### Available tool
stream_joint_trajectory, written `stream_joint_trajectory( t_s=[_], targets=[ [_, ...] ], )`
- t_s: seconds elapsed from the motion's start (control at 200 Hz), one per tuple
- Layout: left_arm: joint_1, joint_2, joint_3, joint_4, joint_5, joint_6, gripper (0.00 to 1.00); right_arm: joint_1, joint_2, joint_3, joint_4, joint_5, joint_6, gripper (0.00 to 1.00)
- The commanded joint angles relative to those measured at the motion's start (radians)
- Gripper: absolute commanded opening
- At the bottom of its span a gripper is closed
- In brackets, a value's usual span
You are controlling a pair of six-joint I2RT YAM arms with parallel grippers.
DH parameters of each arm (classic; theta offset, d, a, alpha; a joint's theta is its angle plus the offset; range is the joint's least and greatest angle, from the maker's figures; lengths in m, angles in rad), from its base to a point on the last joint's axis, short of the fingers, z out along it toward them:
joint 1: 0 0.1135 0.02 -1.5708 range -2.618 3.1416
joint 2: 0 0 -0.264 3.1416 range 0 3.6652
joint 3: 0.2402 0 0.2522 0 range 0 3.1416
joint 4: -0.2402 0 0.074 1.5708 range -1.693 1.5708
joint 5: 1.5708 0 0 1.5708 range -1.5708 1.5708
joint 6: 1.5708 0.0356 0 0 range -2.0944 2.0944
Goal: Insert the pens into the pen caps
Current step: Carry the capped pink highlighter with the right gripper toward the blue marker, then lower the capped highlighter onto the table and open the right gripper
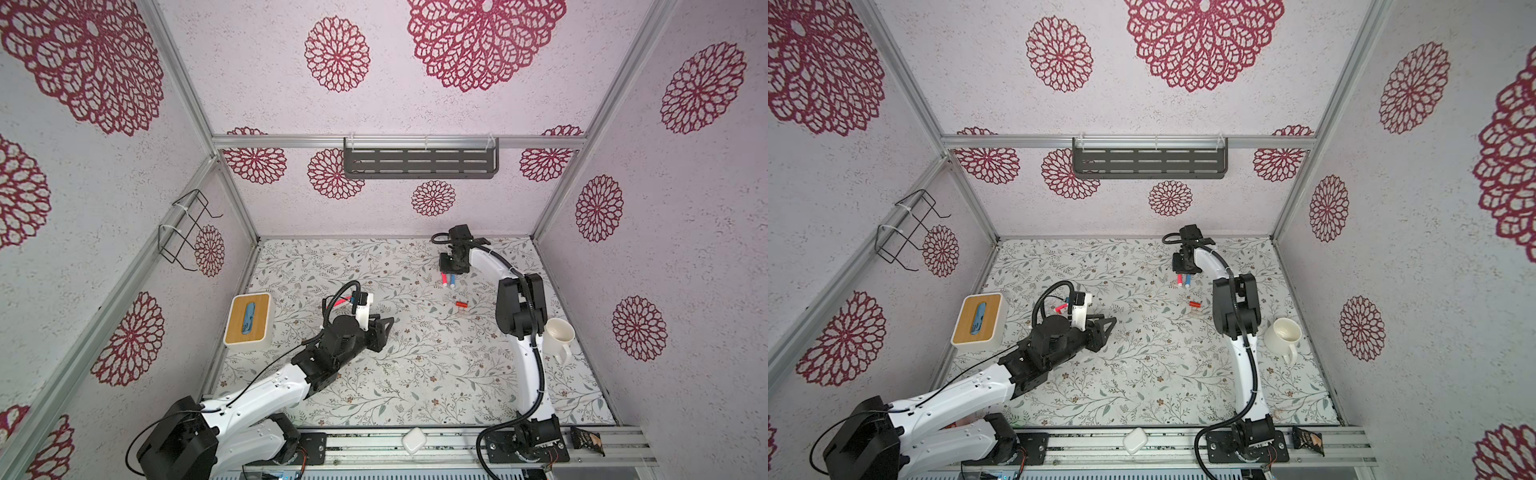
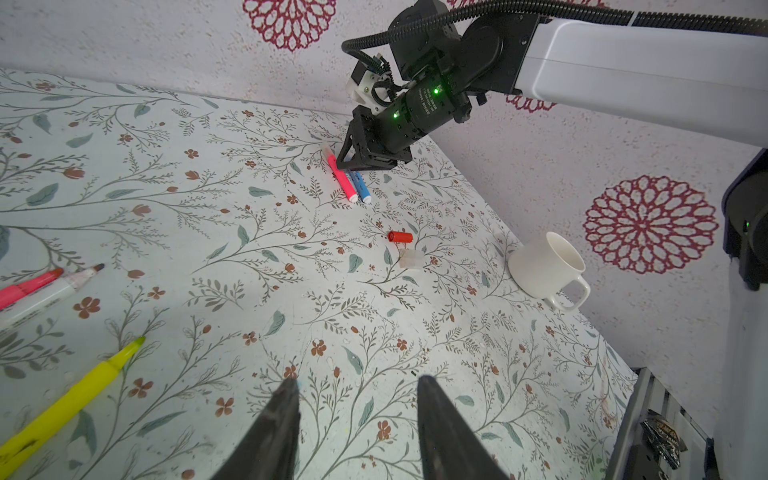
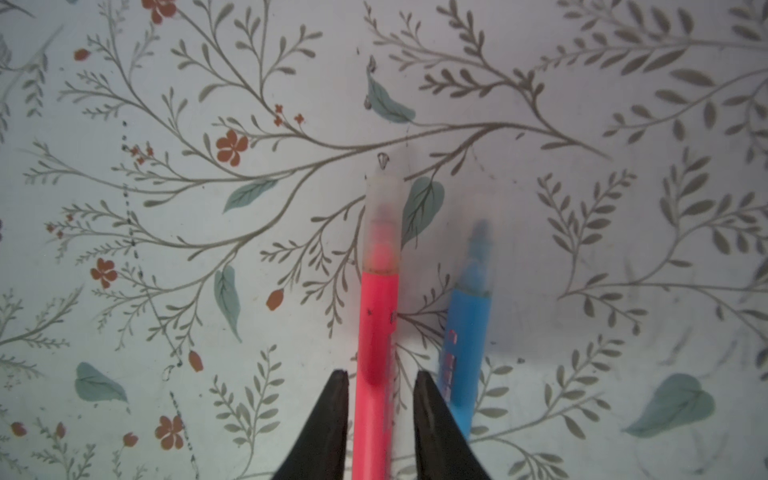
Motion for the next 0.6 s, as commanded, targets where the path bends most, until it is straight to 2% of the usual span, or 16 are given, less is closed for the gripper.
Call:
stream_joint_trajectory(
  t_s=[0.0,0.22,0.595],
  targets=[
    [-0.003,-0.007,-0.01,-0.007,0.0,-0.005,0.48,0.028,-0.077,0.0,0.022,0.006,-0.035,0.3],
    [-0.004,-0.019,-0.015,-0.012,0.002,-0.014,0.48,0.068,-0.049,0.009,0.013,0.032,-0.052,0.31],
    [-0.003,-0.054,-0.032,-0.031,-0.022,-0.007,0.48,0.069,-0.004,0.064,-0.044,0.08,-0.045,0.32]
  ],
)
